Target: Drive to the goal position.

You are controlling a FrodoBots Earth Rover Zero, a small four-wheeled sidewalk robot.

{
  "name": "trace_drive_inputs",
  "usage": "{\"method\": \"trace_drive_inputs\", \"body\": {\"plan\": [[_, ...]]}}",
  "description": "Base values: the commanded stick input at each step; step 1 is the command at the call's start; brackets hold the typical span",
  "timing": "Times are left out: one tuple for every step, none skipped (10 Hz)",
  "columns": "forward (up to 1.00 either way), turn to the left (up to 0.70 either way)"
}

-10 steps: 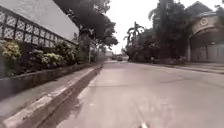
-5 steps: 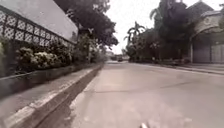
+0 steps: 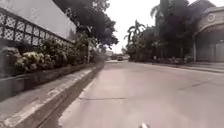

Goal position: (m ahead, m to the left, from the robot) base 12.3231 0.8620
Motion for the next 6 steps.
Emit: {"method": "trace_drive_inputs", "body": {"plan": [[0.70, 0.00], [0.70, 0.00], [0.70, 0.00], [0.70, 0.00], [0.70, 0.00], [0.70, 0.00]]}}
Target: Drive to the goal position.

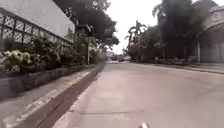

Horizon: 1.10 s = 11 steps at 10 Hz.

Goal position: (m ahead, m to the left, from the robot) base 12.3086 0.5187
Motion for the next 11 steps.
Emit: {"method": "trace_drive_inputs", "body": {"plan": [[0.70, 0.00], [0.70, 0.00], [0.70, 0.00], [0.70, 0.00], [0.70, 0.00], [0.70, 0.00], [0.70, 0.00], [0.70, 0.00], [0.70, 0.00], [0.70, 0.00], [0.70, 0.00]]}}
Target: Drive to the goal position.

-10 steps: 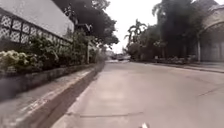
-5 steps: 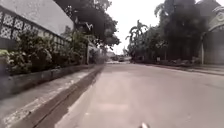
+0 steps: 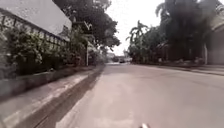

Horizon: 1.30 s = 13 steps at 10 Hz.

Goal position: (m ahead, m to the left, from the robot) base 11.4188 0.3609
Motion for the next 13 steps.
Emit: {"method": "trace_drive_inputs", "body": {"plan": [[0.70, 0.00], [0.70, 0.00], [0.70, 0.00], [0.70, 0.00], [0.70, 0.00], [0.70, 0.00], [0.70, 0.00], [0.70, 0.00], [0.70, -0.21], [0.70, -0.31], [0.70, 0.00], [0.70, 0.00], [0.70, 0.00]]}}
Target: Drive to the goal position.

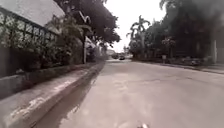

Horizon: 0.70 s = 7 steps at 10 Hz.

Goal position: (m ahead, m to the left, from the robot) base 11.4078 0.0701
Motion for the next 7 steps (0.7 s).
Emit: {"method": "trace_drive_inputs", "body": {"plan": [[0.70, 0.00], [0.70, 0.00], [0.70, 0.00], [0.70, 0.00], [0.70, 0.00], [0.70, 0.00], [0.70, 0.00]]}}
